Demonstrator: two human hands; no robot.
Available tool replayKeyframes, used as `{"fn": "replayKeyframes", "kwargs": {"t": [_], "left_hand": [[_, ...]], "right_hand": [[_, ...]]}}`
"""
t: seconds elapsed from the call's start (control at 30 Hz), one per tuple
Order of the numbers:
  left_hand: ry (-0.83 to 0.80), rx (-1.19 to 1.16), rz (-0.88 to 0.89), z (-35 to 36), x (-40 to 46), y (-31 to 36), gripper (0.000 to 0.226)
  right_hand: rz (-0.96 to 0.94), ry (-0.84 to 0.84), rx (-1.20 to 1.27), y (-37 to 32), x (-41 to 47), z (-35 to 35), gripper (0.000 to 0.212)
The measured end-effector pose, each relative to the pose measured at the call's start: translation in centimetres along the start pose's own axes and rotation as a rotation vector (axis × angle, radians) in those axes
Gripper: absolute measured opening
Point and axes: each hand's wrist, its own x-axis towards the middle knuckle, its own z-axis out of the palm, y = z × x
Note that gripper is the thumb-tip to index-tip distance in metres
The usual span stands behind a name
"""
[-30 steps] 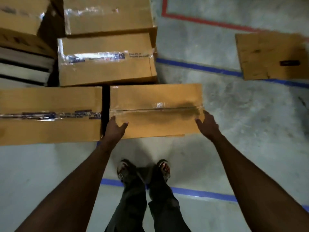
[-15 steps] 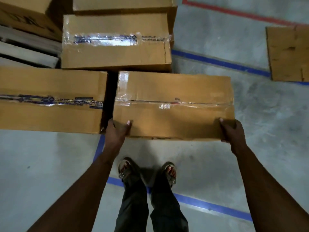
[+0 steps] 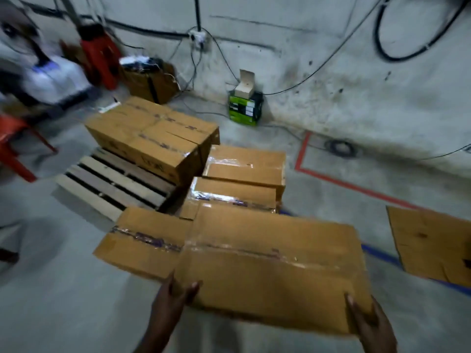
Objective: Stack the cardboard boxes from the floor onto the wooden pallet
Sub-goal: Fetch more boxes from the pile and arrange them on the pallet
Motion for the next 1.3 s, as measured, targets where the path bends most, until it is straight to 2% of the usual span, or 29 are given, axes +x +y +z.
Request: {"fn": "replayKeyframes", "kwargs": {"t": [0.13, 0.23, 0.37, 0.53, 0.67, 0.77, 0.87, 0.93, 1.0, 1.2, 1.3], "left_hand": [[0.041, -0.088, 0.187, -7.1, -1.7, 4.4, 0.080], [0.125, -0.159, 0.228, -12.3, -1.6, 5.5, 0.078], [0.144, -0.224, 0.304, -19.2, -1.4, 5.3, 0.069], [0.187, -0.292, 0.334, -28.5, -1.1, 3.2, 0.083], [0.203, -0.368, 0.343, -35.3, -0.7, 0.5, 0.080], [0.219, -0.390, 0.351, -39.9, -0.6, -1.5, 0.090], [0.221, -0.408, 0.357, -44.9, -0.1, -4.3, 0.074], [0.229, -0.401, 0.346, -46.6, 0.2, -5.5, 0.068], [0.249, -0.408, 0.332, -49.7, 1.5, -6.8, 0.072], [0.291, -0.451, 0.286, -58.1, 8.5, -9.2, 0.082], [0.305, -0.459, 0.269, -62.4, 12.5, -8.9, 0.080]], "right_hand": [[-0.031, 0.019, -0.030, -5.4, -4.0, 0.6, 0.108], [-0.162, 0.002, -0.020, -10.5, -5.4, 2.3, 0.100], [-0.311, 0.008, -0.042, -16.0, -8.0, 5.8, 0.085], [-0.356, 0.015, -0.076, -20.2, -13.4, 11.2, 0.095], [-0.386, -0.015, -0.081, -21.2, -18.2, 16.1, 0.108], [-0.382, -0.041, -0.085, -21.5, -21.4, 20.0, 0.111], [-0.358, -0.085, -0.096, -21.9, -24.3, 24.6, 0.117], [-0.350, -0.109, -0.111, -22.1, -25.6, 26.3, 0.106], [-0.358, -0.127, -0.124, -23.4, -26.8, 29.7, 0.095], [-0.384, -0.152, -0.199, -29.0, -27.4, 39.7, 0.104], [-0.422, -0.164, -0.194, -33.1, -28.1, 45.1, 0.094]]}}
